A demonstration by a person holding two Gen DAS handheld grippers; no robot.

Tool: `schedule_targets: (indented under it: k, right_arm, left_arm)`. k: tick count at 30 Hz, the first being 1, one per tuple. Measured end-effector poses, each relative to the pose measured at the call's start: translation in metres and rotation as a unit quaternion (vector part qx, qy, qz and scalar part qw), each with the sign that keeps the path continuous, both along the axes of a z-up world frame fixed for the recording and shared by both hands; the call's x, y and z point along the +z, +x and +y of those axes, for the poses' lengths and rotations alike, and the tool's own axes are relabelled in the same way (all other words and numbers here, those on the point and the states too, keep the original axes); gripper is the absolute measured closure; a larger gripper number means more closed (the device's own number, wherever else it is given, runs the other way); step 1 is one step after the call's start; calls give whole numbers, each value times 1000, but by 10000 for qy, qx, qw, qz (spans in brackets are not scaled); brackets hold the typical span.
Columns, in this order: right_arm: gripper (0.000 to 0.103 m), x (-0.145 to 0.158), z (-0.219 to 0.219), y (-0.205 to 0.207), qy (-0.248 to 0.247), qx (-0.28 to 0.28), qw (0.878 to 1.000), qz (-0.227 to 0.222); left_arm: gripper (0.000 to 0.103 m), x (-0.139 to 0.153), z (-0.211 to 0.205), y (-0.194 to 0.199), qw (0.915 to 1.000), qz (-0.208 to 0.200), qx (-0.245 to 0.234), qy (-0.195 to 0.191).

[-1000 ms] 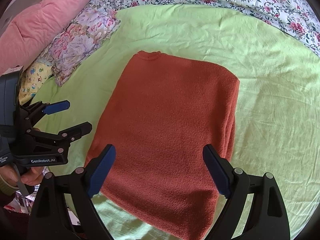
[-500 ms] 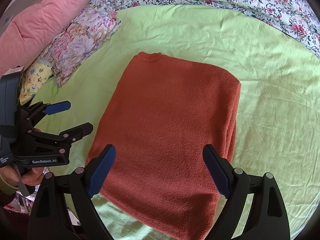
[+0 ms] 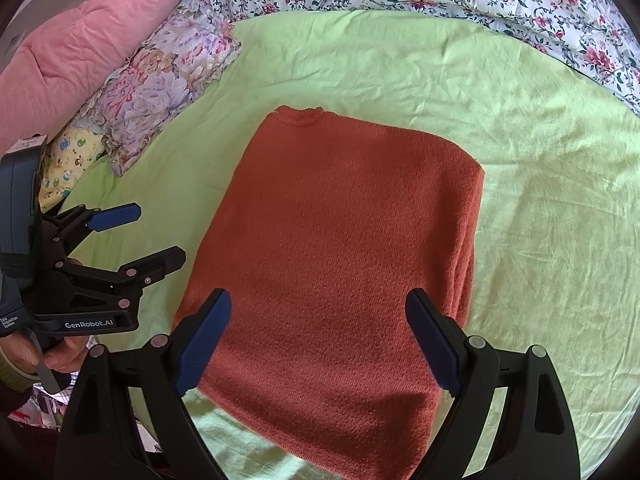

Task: Fold small clothes

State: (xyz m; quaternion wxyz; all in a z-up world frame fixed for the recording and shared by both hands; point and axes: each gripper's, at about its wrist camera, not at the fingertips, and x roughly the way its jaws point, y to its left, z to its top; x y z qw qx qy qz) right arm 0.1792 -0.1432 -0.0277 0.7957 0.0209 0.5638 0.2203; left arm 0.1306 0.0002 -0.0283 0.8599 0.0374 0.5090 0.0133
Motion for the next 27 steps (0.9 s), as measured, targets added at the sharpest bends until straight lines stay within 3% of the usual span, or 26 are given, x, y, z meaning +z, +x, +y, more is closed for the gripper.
schedule_targets:
  k: [27]
  right_arm:
    - [14, 0, -1, 6, 19, 4, 10000, -1]
  left_arm:
    - [12, 0, 1, 2, 10000, 21, 20, -31]
